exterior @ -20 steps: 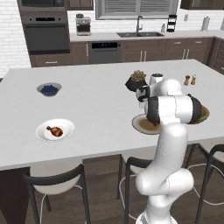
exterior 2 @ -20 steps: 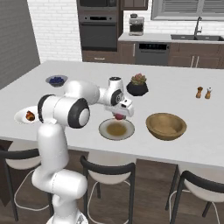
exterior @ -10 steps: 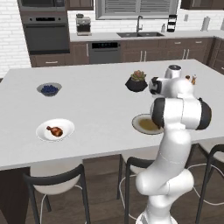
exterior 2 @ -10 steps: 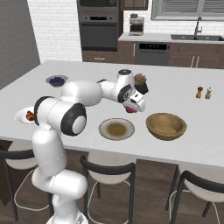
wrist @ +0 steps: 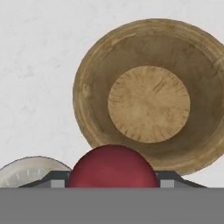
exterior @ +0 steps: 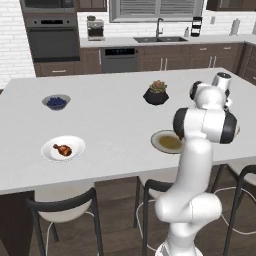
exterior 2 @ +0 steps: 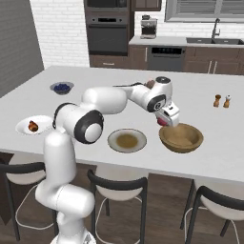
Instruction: Pick the chicken drumstick and tomato from their plates and place them in the bowl. Then put the bowl in the fridge.
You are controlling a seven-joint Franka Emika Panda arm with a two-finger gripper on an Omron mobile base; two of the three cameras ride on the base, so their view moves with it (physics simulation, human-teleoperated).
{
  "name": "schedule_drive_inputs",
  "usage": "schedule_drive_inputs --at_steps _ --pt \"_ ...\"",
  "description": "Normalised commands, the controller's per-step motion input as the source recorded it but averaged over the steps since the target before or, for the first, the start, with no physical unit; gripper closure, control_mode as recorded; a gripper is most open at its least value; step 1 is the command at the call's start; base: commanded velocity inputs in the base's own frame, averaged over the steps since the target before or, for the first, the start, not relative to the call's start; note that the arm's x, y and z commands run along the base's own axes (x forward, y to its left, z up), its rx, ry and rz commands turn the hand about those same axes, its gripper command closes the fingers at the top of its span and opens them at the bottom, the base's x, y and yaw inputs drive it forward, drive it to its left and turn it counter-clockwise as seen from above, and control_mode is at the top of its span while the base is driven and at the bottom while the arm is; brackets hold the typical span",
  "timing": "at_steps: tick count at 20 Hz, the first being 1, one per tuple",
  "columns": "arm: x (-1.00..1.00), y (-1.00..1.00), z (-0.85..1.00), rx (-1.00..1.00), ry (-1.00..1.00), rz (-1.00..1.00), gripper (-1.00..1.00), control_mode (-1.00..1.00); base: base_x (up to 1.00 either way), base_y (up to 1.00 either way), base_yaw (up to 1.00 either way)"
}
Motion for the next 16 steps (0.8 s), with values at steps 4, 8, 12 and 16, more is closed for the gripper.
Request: schedule_drive_inputs --at_steps 4,8,12,16 --pt "-0.01 -0.58 -0.1 0.0 0.0 -0.17 1.0 -1.0 0.0 0.0 0.0" --pt "0.0 -0.27 -0.49 0.0 0.03 -0.09 1.0 -1.0 0.0 0.0 0.0" --pt "0.0 -0.27 -0.54 0.0 0.07 -0.09 1.0 -1.0 0.0 0.0 0.0" --pt "-0.01 -0.09 -0.26 0.0 0.02 -0.04 1.0 -1.0 0.0 0.0 0.0"
